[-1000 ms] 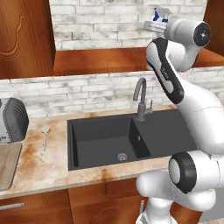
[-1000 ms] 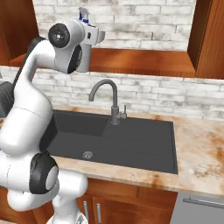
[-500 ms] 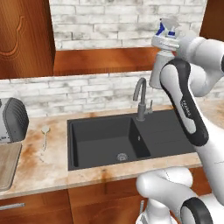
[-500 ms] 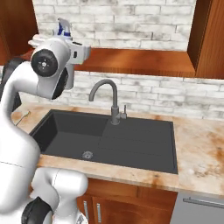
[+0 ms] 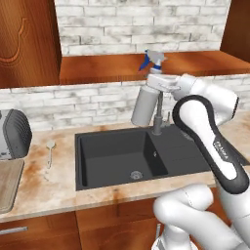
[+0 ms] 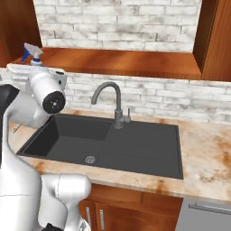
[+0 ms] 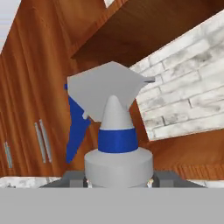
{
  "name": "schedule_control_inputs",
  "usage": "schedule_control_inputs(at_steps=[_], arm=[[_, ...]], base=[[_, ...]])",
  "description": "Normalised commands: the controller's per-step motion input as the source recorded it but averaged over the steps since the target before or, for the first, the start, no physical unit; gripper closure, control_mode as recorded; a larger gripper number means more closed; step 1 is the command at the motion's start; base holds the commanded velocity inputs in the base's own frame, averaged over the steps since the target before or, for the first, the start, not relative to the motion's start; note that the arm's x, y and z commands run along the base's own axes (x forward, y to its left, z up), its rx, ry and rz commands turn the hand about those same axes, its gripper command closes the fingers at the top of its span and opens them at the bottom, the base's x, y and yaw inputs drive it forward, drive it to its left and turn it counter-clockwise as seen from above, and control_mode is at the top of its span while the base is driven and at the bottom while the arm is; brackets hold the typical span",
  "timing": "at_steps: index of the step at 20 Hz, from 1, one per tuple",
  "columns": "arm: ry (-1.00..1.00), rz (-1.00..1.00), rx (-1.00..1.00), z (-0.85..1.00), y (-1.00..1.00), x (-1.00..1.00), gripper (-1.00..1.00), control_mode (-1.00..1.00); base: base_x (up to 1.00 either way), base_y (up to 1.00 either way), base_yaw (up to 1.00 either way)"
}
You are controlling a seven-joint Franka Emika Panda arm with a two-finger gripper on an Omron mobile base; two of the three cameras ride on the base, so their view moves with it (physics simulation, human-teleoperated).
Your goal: Grab the spray bottle from the shelves, then place it next to the cutting board for sanitizing. Then grab the dish brush from the countertop next to the sink and place it next to the cutting board.
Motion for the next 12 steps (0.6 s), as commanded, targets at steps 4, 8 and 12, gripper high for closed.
schedule_control_inputs(at_steps=[4, 8, 12], arm=[[-0.17, 0.43, 0.00, -0.83, 1.00, 0.14, 1.00, -1.00], [-0.10, 0.37, 0.00, -0.63, 1.00, 0.29, 1.00, -1.00], [-0.01, 0.36, 0.00, -0.52, 1.00, 0.38, 1.00, -1.00]], base=[[0.00, 0.00, 0.00], [0.00, 0.00, 0.00], [0.00, 0.00, 0.00]])
